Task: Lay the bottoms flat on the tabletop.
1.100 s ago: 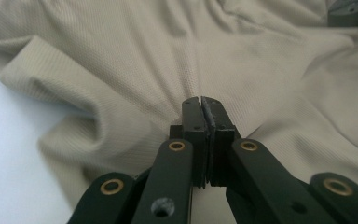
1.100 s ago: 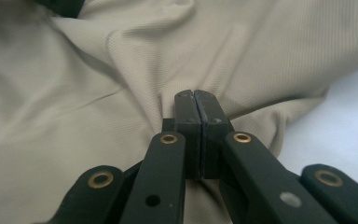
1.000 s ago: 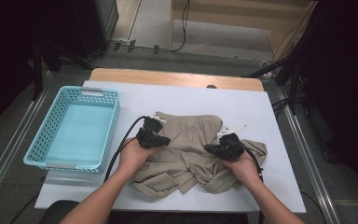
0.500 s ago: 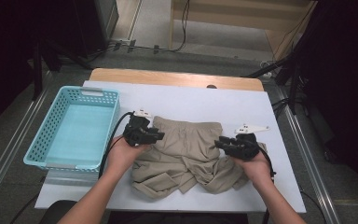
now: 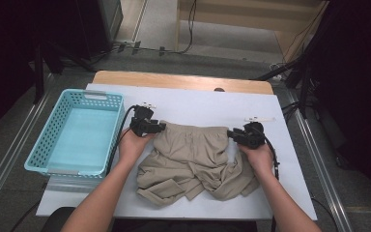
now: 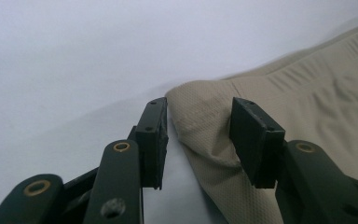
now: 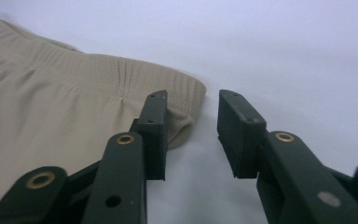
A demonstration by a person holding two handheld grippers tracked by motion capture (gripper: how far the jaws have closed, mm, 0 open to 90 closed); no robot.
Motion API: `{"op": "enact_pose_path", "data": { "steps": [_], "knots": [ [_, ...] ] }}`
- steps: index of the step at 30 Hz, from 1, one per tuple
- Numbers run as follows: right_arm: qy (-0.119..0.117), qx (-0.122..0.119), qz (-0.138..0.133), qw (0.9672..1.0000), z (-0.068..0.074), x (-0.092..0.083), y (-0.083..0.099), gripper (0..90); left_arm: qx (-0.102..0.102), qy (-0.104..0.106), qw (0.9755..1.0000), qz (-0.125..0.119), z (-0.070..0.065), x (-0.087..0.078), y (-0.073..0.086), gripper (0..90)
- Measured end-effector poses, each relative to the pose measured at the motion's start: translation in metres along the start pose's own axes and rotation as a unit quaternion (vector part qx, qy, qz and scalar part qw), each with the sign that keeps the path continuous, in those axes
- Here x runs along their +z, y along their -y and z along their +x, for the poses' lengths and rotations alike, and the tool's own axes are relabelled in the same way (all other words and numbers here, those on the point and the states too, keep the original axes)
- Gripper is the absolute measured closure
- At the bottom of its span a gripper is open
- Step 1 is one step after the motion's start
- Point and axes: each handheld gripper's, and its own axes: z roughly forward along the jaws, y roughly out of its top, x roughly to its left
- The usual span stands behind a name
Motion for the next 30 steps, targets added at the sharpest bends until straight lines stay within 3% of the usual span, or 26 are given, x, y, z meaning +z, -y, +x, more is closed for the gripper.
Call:
{"op": "enact_pose_path", "data": {
  "steps": [1, 4, 7, 10, 13, 14, 15, 17, 22, 24, 28, 30],
  "knots": [
    [-0.001, -0.003, 0.008, 1.0000, 0.001, 0.005, 0.000, 60.0, 0.001, -0.001, 1.0000, 0.003, -0.001, 0.003, 0.000, 56.9],
    [0.006, -0.022, -0.003, 0.9997, 0.010, 0.012, 0.000, 59.0, 0.004, -0.007, 1.0000, 0.000, -0.004, 0.006, 0.001, 58.9],
    [0.015, -0.053, -0.001, 0.9985, 0.021, 0.013, 0.001, 59.2, 0.003, -0.001, 1.0000, 0.002, -0.006, 0.008, 0.003, 69.1],
    [-0.006, -0.045, 0.006, 0.9990, 0.024, 0.014, 0.002, 73.7, 0.015, 0.006, 0.9998, 0.011, -0.011, 0.009, 0.003, 84.0],
    [-0.020, -0.036, 0.016, 0.9990, 0.022, 0.013, 0.001, 82.7, 0.006, 0.017, 0.9996, 0.022, -0.010, 0.009, 0.000, 85.4],
    [-0.023, -0.033, 0.024, 0.9989, 0.020, 0.011, -0.001, 83.0, 0.003, 0.018, 0.9996, 0.019, -0.009, 0.006, -0.002, 85.5],
    [-0.021, -0.023, 0.026, 0.9992, 0.017, 0.007, -0.002, 83.1, -0.001, 0.020, 0.9998, 0.000, -0.009, 0.001, -0.005, 85.5],
    [-0.015, -0.014, 0.006, 0.9998, 0.008, -0.006, -0.007, 83.2, -0.004, 0.036, 0.9989, -0.030, -0.008, -0.009, -0.014, 85.5],
    [0.005, -0.009, -0.031, 0.9995, -0.010, -0.028, -0.030, 83.0, 0.020, 0.035, 0.9977, -0.054, -0.015, -0.010, -0.049, 85.2],
    [0.018, -0.004, -0.039, 0.9991, -0.015, -0.026, -0.043, 83.0, 0.017, 0.034, 0.9971, -0.066, -0.014, -0.006, -0.066, 85.2],
    [0.020, 0.011, -0.029, 0.9993, -0.026, -0.009, -0.063, 82.2, -0.002, 0.021, 0.9983, -0.054, 0.000, 0.005, -0.088, 85.1],
    [0.022, 0.008, -0.030, 0.9993, -0.026, -0.004, -0.073, 82.2, 0.001, 0.010, 0.9983, -0.057, 0.004, 0.004, -0.096, 85.3]
  ]
}}
